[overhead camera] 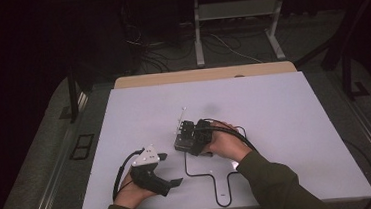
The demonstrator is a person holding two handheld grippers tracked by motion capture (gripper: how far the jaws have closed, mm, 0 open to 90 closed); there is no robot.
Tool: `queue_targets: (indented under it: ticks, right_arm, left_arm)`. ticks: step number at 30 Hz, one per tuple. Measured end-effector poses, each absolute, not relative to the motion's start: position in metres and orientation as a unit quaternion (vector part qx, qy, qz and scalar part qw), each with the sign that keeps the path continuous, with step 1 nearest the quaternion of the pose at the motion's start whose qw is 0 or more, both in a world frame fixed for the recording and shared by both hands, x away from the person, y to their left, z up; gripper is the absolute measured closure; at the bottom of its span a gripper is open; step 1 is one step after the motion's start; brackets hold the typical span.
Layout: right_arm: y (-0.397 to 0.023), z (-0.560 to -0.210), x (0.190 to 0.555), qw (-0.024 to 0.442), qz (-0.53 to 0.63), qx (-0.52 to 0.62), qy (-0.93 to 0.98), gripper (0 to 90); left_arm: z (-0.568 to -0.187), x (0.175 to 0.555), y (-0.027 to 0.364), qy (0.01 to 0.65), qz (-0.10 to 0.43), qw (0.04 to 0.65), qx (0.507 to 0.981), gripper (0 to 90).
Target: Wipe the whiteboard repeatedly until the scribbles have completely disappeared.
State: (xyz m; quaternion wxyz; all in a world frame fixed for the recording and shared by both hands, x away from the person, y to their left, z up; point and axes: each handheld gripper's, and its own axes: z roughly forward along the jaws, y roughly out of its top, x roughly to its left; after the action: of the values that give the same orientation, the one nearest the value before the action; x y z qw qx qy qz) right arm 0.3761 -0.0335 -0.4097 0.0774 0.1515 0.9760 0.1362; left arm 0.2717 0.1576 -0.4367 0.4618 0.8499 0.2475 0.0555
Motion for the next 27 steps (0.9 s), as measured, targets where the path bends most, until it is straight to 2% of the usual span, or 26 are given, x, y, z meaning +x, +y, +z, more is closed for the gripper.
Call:
queue_targets:
  ticks: [4,10,18,27]
  right_arm:
    - [-0.034,-0.41,0.392,0.098,0.13,0.167,0.972,39.1]
    - [-0.037,-0.411,0.41,0.1,0.134,0.196,0.966,39.1]
    - [-0.05,-0.41,0.419,0.055,0.178,0.223,0.957,39.1]
    - [-0.066,-0.396,0.421,0.051,0.197,0.231,0.951,39.1]
  left_arm:
    - [-0.437,0.271,0.157,0.248,0.054,0.462,0.85,0.0]
    - [-0.437,0.271,0.158,0.249,0.054,0.463,0.849,0.0]
    - [-0.437,0.272,0.159,0.252,0.053,0.463,0.848,0.0]
    - [-0.436,0.272,0.16,0.253,0.057,0.465,0.846,0.0]
